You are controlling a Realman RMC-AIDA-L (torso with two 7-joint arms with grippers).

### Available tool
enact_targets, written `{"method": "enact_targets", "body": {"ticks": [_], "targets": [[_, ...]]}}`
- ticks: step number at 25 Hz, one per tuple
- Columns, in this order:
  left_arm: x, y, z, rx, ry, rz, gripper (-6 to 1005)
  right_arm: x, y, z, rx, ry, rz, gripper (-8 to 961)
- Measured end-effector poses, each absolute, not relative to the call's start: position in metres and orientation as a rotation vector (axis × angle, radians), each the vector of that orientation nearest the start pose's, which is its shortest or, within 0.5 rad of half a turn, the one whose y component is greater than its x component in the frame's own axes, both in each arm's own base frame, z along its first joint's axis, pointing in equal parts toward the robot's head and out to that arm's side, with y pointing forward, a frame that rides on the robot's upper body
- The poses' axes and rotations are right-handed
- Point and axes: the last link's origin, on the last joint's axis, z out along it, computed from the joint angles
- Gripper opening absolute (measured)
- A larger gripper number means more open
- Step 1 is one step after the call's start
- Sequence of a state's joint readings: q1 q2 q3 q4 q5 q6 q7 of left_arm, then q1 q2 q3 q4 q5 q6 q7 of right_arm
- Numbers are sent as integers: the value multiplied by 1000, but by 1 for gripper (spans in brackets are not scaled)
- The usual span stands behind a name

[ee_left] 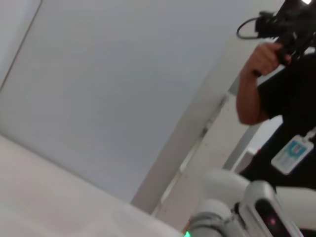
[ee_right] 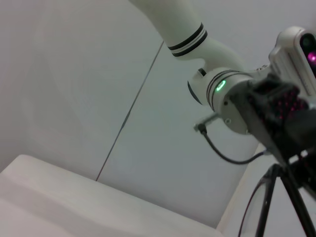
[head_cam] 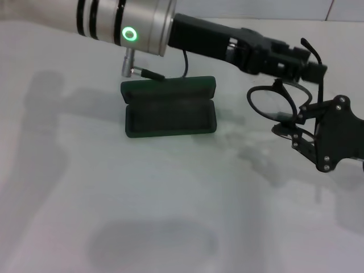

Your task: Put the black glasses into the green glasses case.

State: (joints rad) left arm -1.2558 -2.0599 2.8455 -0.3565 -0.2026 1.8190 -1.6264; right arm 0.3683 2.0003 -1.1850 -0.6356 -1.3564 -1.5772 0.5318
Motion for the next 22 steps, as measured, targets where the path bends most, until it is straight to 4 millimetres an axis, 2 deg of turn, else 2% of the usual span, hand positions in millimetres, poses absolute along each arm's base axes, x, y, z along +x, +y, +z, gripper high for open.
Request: {"method": "enact_targets", "body": {"ticks": [2,4,6,11,13,16,19,22], "targets": [[-77,384,-24,-3207,-737,-933,712,247,297,5,-2502,-480,843,114],[-90,392,-14,-3119,-743,-948,712,246,289,10,-2510,-511,897,114],[-108,404,-10,-3013,-755,-891,712,244,282,16,-2505,-548,962,115],[-143,420,-30,-2836,-825,-657,712,236,263,23,-2453,-644,1119,115],[-145,417,-40,-2850,-814,-610,712,230,260,23,-2439,-670,1181,115],[-136,411,-53,-2898,-775,-609,712,216,262,18,-2459,-679,1275,115],[-118,406,-66,-2947,-717,-698,712,208,265,7,-2511,-637,1335,115],[-105,401,-68,-2979,-629,-794,712,205,276,-7,-2562,-543,1333,115]]}}
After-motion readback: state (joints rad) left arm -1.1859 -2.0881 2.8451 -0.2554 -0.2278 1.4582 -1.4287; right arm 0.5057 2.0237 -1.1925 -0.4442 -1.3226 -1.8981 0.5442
